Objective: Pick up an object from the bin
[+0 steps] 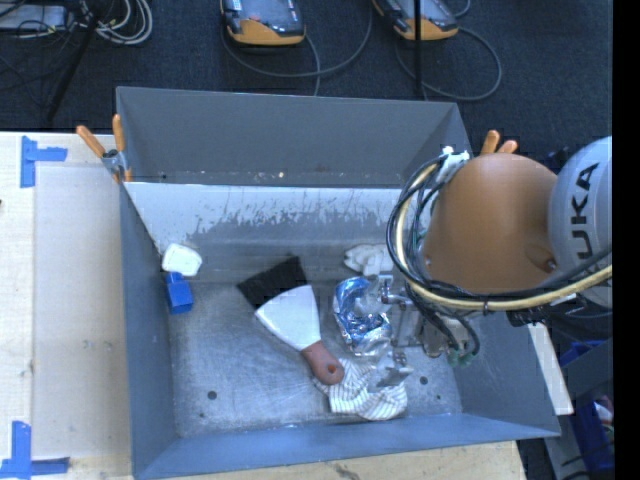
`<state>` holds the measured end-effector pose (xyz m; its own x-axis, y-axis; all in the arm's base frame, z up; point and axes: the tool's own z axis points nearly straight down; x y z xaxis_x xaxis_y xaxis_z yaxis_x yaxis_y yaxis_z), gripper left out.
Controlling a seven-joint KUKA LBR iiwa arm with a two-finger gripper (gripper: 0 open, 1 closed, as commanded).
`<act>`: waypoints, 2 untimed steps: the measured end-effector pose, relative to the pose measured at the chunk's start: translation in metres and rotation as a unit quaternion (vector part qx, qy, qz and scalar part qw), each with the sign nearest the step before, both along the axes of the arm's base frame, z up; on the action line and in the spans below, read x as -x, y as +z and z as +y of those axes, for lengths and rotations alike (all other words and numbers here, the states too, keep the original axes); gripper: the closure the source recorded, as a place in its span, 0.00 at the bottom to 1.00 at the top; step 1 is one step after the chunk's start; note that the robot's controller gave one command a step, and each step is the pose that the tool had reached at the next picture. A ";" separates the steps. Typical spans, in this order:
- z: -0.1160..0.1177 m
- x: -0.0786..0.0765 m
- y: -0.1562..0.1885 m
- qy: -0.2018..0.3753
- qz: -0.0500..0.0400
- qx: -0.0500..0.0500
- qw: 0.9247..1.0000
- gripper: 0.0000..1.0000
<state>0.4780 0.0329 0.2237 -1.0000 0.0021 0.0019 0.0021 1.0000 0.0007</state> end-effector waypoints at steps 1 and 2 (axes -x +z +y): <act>0.000 0.000 0.000 0.000 0.000 0.000 1.000 1.00; 0.000 0.000 0.000 0.000 0.000 0.000 1.000 1.00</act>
Offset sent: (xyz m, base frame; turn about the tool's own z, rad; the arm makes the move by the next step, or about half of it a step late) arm 0.0000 0.0000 0.0000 0.0000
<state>0.4780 0.0328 0.2237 -1.0000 0.0026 0.0019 0.0026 1.0000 0.0007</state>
